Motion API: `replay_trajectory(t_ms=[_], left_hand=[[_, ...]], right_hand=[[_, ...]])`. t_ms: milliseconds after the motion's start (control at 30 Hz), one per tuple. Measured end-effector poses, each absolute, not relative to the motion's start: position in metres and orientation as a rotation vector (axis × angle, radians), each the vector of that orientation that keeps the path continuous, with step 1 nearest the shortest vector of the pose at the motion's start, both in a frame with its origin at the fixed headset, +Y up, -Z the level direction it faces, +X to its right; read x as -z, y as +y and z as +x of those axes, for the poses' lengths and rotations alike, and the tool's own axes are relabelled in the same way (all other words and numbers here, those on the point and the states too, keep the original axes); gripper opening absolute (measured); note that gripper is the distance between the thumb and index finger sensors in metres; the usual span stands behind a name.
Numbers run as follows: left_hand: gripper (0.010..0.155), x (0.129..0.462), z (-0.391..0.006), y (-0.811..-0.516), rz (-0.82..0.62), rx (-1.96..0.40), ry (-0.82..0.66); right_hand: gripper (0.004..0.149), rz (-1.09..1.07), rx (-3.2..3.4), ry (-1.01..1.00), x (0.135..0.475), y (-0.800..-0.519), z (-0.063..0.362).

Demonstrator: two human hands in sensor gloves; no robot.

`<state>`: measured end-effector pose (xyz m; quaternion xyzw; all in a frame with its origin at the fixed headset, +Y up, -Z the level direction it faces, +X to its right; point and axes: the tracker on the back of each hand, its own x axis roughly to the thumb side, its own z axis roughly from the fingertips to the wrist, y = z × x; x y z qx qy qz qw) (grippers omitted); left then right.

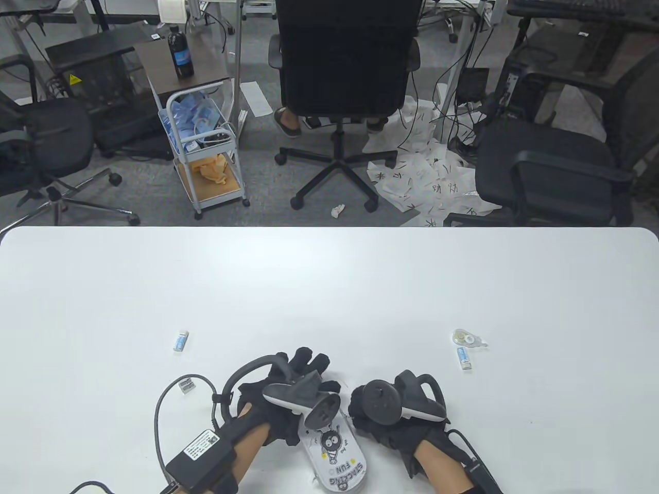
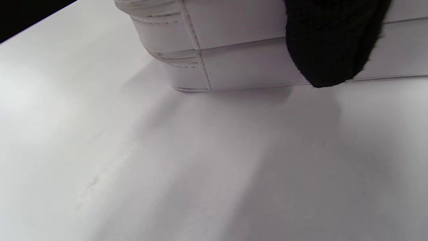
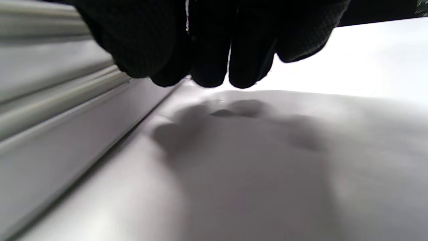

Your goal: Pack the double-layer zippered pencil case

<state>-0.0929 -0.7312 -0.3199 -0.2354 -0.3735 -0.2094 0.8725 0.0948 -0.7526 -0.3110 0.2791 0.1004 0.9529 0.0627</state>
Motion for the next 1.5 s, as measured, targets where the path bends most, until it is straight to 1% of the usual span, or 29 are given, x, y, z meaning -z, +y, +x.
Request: replay_trajectory(t_ms=[67,100,167,233,267,333,367,433,500,533,600,667,700,733,800,833,867,900,933,967,1000,1067,1133,1233,1367,1500], left_hand=[[0.12,0.327,-0.103,-0.732,-0.517,0.358,-0.738],[0.12,0.331,-0.109,-0.732,-0.496,0.308,-0.726],[0.12,0.337,-0.117,-0.731,-0.474,0.283,-0.684],[0.12,0.343,-0.125,-0.73,-0.488,0.251,-0.627],[0.12,0.346,-0.128,-0.728,-0.501,0.22,-0.592],[0.121,0.35,-0.126,-0.728,-0.521,0.192,-0.567],[0.121,0.352,-0.124,-0.727,-0.52,0.207,-0.558],[0.121,0.354,-0.123,-0.727,-0.488,0.236,-0.569],[0.12,0.354,-0.124,-0.726,-0.51,0.237,-0.544],[0.12,0.354,-0.125,-0.726,-0.503,0.232,-0.539],[0.12,0.354,-0.124,-0.728,-0.519,0.219,-0.53],[0.12,0.351,-0.124,-0.728,-0.509,0.227,-0.53],[0.12,0.349,-0.123,-0.73,-0.507,0.234,-0.529],[0.12,0.347,-0.123,-0.731,-0.496,0.238,-0.53],[0.12,0.341,-0.125,-0.734,-0.433,0.235,-0.555],[0.119,0.34,-0.127,-0.735,-0.418,0.223,-0.559],[0.12,0.339,-0.13,-0.736,-0.407,0.184,-0.56],[0.119,0.337,-0.132,-0.738,-0.403,0.147,-0.556],[0.119,0.336,-0.133,-0.739,-0.4,0.124,-0.554],[0.119,0.335,-0.134,-0.74,-0.393,0.116,-0.558],[0.119,0.335,-0.134,-0.74,-0.388,0.118,-0.562],[0.119,0.333,-0.134,-0.741,-0.38,0.112,-0.562],[0.118,0.333,-0.136,-0.742,-0.366,0.087,-0.577],[0.118,0.333,-0.138,-0.743,-0.369,0.032,-0.572],[0.117,0.333,-0.139,-0.744,-0.356,0.024,-0.575],[0.117,0.332,-0.14,-0.745,-0.357,0.016,-0.574]], right_hand=[[0.038,0.781,-2.989,0.228,0.313,-0.751,0.102],[0.037,0.787,-3.081,0.167,0.316,-0.749,0.108],[0.037,0.728,-3.121,0.198,0.32,-0.748,0.118],[0.037,0.685,-3.091,0.216,0.322,-0.748,0.127],[0.037,0.705,-3.043,0.292,0.323,-0.746,0.128],[0.037,0.754,-3.025,0.375,0.318,-0.742,0.12],[0.037,0.824,-3.055,0.346,0.314,-0.738,0.113],[0.037,0.897,-3.103,0.319,0.307,-0.732,0.101],[0.037,0.943,-3.08,0.241,0.299,-0.732,0.093],[0.037,0.974,-3.024,0.253,0.297,-0.732,0.089],[0.037,0.91,-2.882,0.205,0.29,-0.733,0.077],[0.038,0.939,-2.994,0.12,0.287,-0.735,0.065],[0.039,0.941,-3.038,0.135,0.287,-0.735,0.063],[0.041,0.924,-3.072,0.141,0.286,-0.734,0.061],[0.055,0.77,-3.254,0.147,0.285,-0.731,0.06],[0.059,0.671,-3.331,0.142,0.285,-0.73,0.06],[0.063,0.495,-3.456,0.204,0.284,-0.728,0.061],[0.067,0.404,-3.532,0.216,0.283,-0.726,0.061],[0.07,0.358,-3.566,0.177,0.282,-0.725,0.062],[0.074,0.443,-3.524,0.102,0.282,-0.726,0.062],[0.076,0.443,-3.454,0.042,0.282,-0.728,0.063],[0.075,0.34,-3.314,0.131,0.283,-0.732,0.07],[0.074,0.288,-3.201,0.126,0.282,-0.734,0.075],[0.069,0.346,-3.229,0.068,0.277,-0.736,0.072],[0.053,0.405,-3.25,0.031,0.272,-0.735,0.064],[0.048,0.442,-3.222,0.035,0.275,-0.732,0.067]])
